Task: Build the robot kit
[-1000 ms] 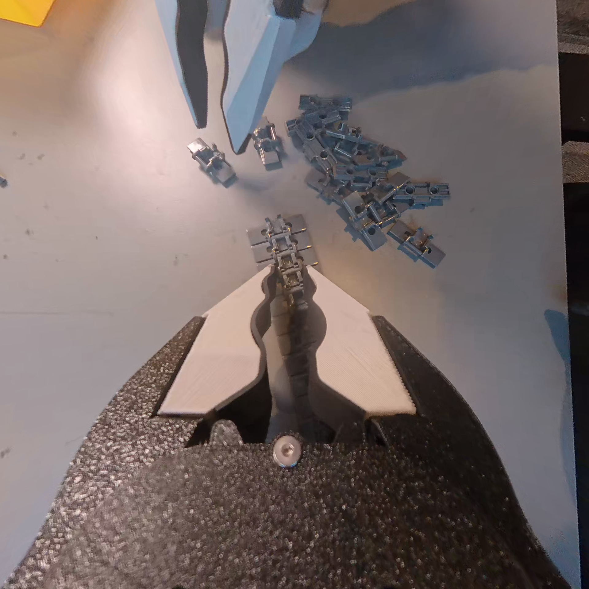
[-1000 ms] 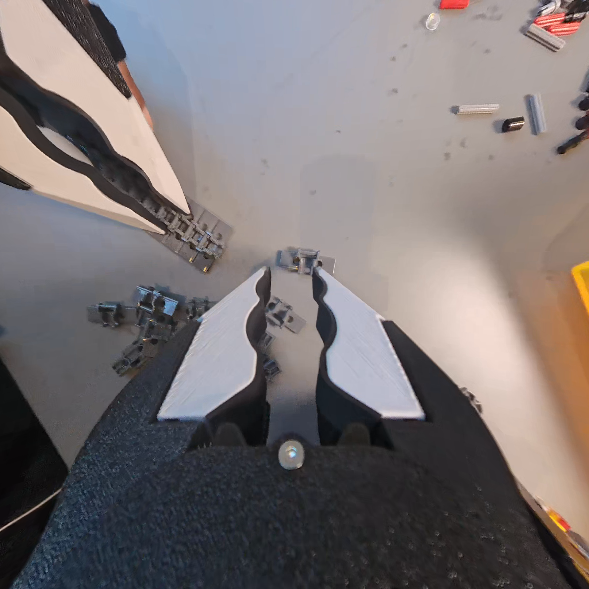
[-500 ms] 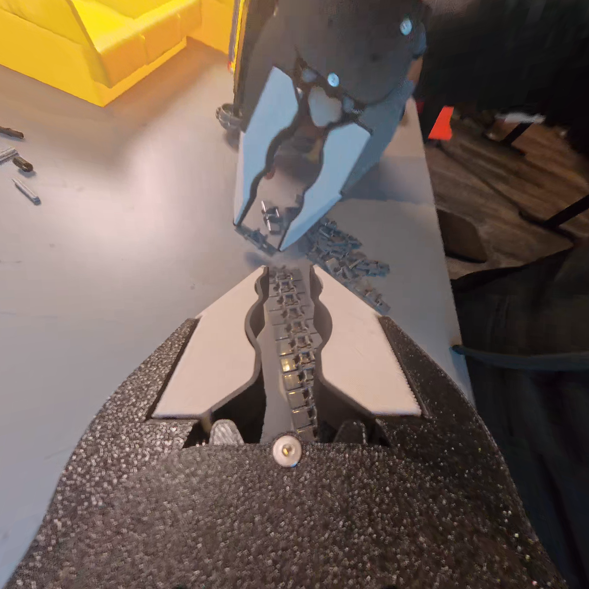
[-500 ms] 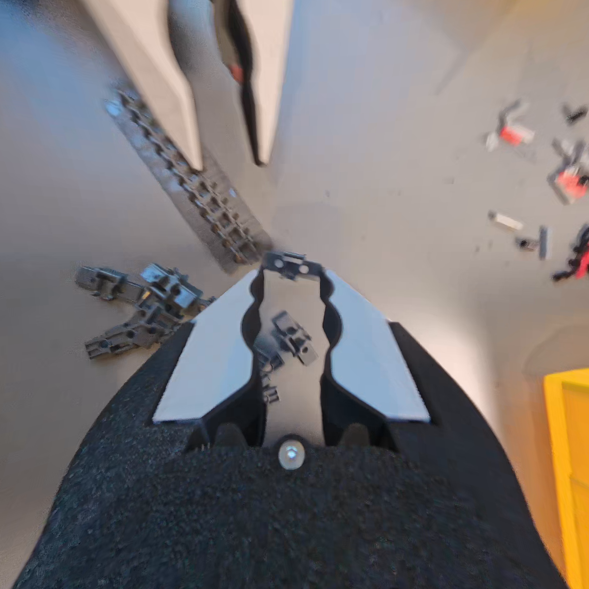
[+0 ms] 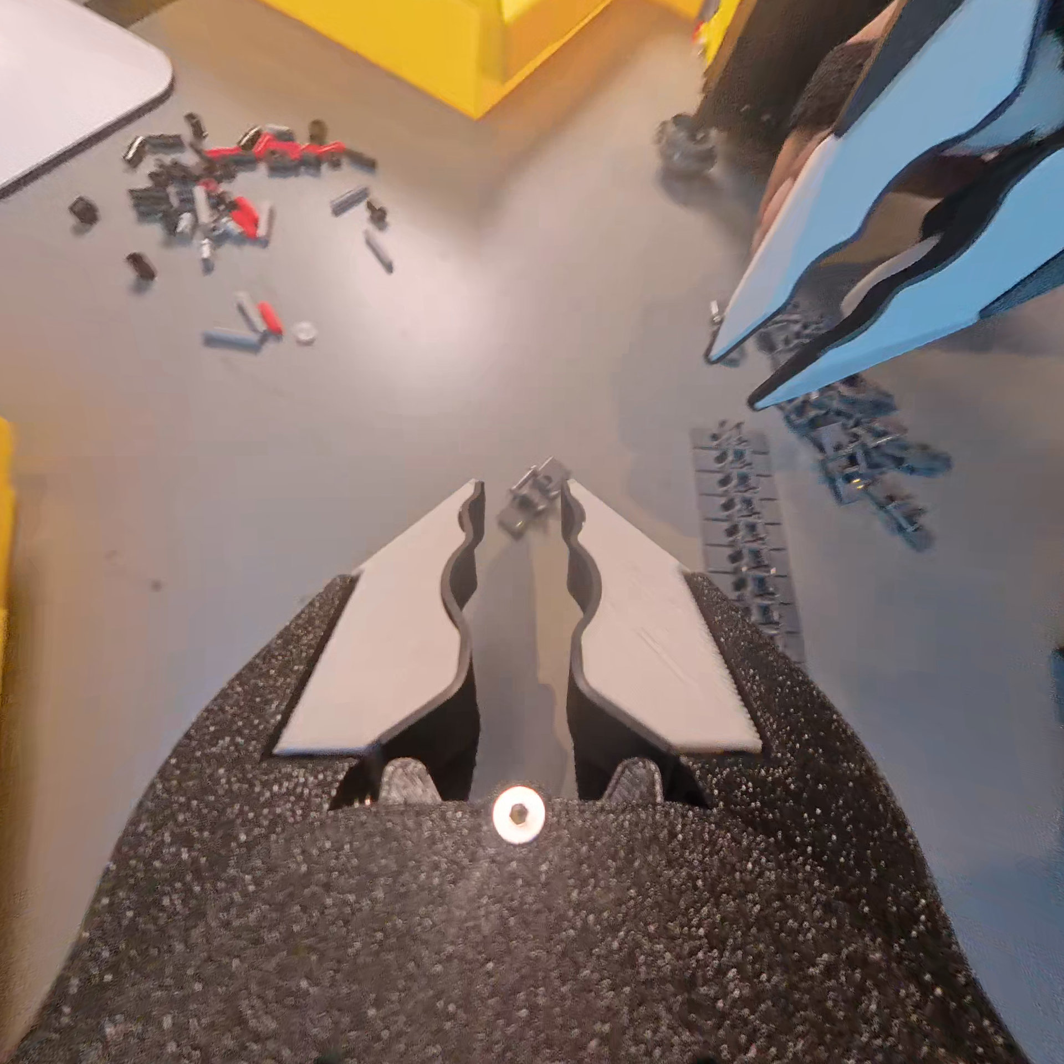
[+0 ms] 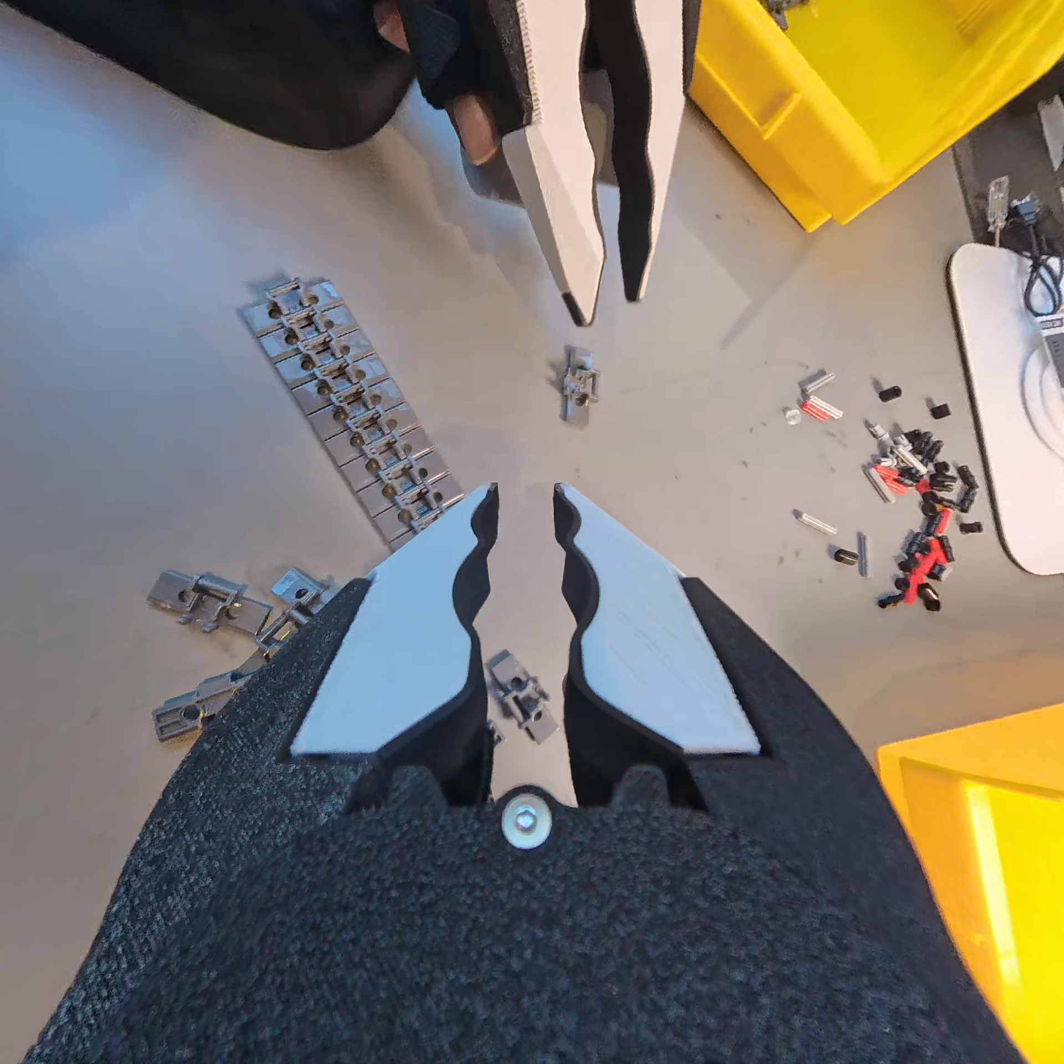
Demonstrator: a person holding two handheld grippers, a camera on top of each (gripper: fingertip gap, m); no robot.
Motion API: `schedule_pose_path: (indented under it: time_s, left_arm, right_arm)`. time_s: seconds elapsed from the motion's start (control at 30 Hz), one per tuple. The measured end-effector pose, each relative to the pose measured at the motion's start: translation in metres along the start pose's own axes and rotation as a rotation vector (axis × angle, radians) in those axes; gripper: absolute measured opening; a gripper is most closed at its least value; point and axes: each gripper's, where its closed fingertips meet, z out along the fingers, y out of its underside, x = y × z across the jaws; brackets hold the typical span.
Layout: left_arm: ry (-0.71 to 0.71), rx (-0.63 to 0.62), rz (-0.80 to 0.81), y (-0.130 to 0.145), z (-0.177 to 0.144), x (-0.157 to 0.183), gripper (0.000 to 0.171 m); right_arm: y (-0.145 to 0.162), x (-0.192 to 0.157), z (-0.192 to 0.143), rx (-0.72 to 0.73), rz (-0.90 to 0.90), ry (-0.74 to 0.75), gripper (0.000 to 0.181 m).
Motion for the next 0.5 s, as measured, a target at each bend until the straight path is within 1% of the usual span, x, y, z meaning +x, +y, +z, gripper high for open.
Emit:
schedule_pose_path:
  time_s: [0.07, 0.17, 0.27, 0.33, 0.37, 0.4, 0.5]
  left_arm:
    - [-0.015, -0.05, 0.018, 0.011, -0.001, -0.01, 0.028]
    - [0.056, -0.077, 0.04, 0.018, 0.003, -0.002, 0.031]
    - [0.061, -0.108, 0.136, 0.019, 0.012, 0.002, 0.032]
    - [0.06, -0.153, 0.185, 0.024, 0.021, 0.002, 0.032]
    - [0.05, -0.16, 0.21, 0.024, 0.025, 0.0, 0.03]
    - [0.044, -0.15, 0.236, 0.022, 0.026, -0.001, 0.025]
    - [0.041, -0.156, 0.251, 0.022, 0.027, 0.001, 0.02]
  right_arm:
    - [-0.003, 0.003, 0.003, 0.02, 0.026, -0.006, 0.019]
    - [-0.005, 0.003, 0.003, 0.048, 0.036, -0.012, 0.019]
    - [-0.004, 0.001, 0.003, 0.074, 0.057, -0.019, 0.019]
    - [-0.002, 0.0, 0.002, 0.089, 0.079, -0.026, 0.018]
    - [-0.001, 0.0, 0.002, 0.095, 0.09, -0.029, 0.019]
    - [0.001, 0.0, 0.001, 0.102, 0.102, -0.031, 0.019]
    - [0.006, -0.003, -0.001, 0.126, 0.14, -0.037, 0.018]
